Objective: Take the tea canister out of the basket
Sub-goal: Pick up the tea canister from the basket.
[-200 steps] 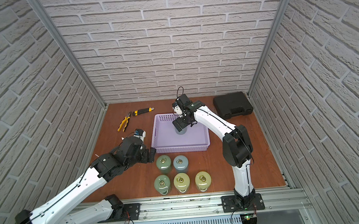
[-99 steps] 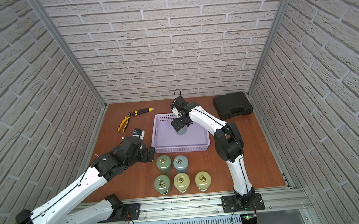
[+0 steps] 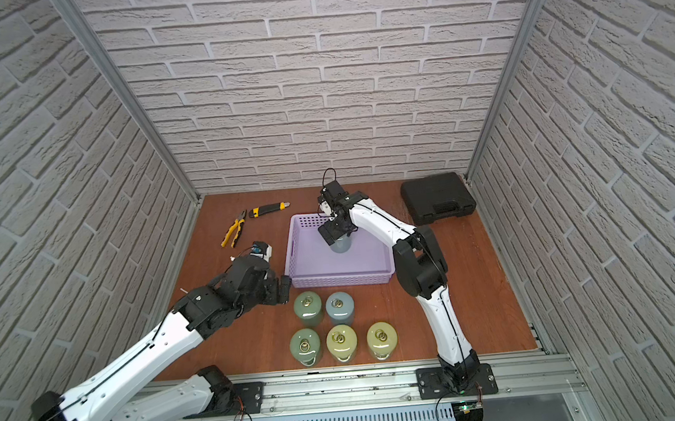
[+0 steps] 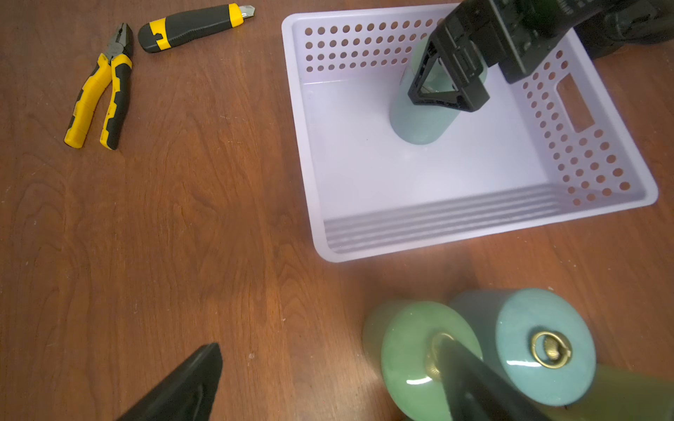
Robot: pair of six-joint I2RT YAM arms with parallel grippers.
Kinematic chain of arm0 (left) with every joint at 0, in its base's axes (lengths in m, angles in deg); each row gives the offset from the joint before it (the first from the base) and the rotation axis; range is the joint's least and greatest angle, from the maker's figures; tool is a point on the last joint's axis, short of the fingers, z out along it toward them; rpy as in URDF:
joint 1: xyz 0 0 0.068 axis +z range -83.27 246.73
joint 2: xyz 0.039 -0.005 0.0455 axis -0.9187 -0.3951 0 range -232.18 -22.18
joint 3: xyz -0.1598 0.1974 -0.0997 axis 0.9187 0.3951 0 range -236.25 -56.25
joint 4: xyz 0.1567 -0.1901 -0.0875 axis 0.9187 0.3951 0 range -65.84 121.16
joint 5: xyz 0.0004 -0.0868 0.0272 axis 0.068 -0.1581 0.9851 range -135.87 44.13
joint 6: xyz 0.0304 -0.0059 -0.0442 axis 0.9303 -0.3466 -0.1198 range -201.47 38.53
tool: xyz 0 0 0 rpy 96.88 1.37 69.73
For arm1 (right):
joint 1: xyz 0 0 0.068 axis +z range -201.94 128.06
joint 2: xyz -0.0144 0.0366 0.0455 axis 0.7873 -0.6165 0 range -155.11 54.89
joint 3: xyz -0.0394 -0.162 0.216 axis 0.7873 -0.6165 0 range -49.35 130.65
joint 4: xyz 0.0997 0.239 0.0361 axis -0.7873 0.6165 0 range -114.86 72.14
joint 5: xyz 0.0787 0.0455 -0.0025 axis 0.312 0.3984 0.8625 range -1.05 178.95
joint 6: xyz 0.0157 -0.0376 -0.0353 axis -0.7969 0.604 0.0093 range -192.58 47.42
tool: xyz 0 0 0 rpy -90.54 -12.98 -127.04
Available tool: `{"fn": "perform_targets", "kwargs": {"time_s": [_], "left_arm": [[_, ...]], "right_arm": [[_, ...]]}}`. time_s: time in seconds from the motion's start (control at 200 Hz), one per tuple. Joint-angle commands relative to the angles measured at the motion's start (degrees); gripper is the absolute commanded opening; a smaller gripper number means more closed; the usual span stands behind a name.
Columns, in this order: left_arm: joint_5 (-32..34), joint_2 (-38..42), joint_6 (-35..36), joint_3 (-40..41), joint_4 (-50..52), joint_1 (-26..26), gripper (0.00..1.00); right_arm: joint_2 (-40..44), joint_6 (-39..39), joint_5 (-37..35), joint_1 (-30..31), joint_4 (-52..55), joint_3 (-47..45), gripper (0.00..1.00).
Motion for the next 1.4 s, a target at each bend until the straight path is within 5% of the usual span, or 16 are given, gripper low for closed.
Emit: {"fn": "perform_targets", "kwargs": {"time_s": [0.0, 0.545, 0.905, 1.4], "left_arm": [[1.0, -0.4, -0.8, -0.6, -0.5, 0.4, 0.98], [0.7, -1.1, -0.9, -0.3, -1.5, 0.9, 0.98], [0.8, -0.6, -0.9, 0.4, -2.5, 1.6, 0.98], [0.0, -0.4, 0.4, 0.0, -3.1, 2.4, 0.98]], "right_arm": [[-0.5, -0.4, -0.2, -0.2, 0.1, 1.5, 0.97], [-1.0, -0.9, 0.2, -0.2, 1.8, 1.5, 0.89], [0.1, -2.3, 0.3, -0.2, 3.1, 2.0, 0.56], [4.8, -5.2, -0.8, -0.1, 2.8, 2.4, 0.51]]}}
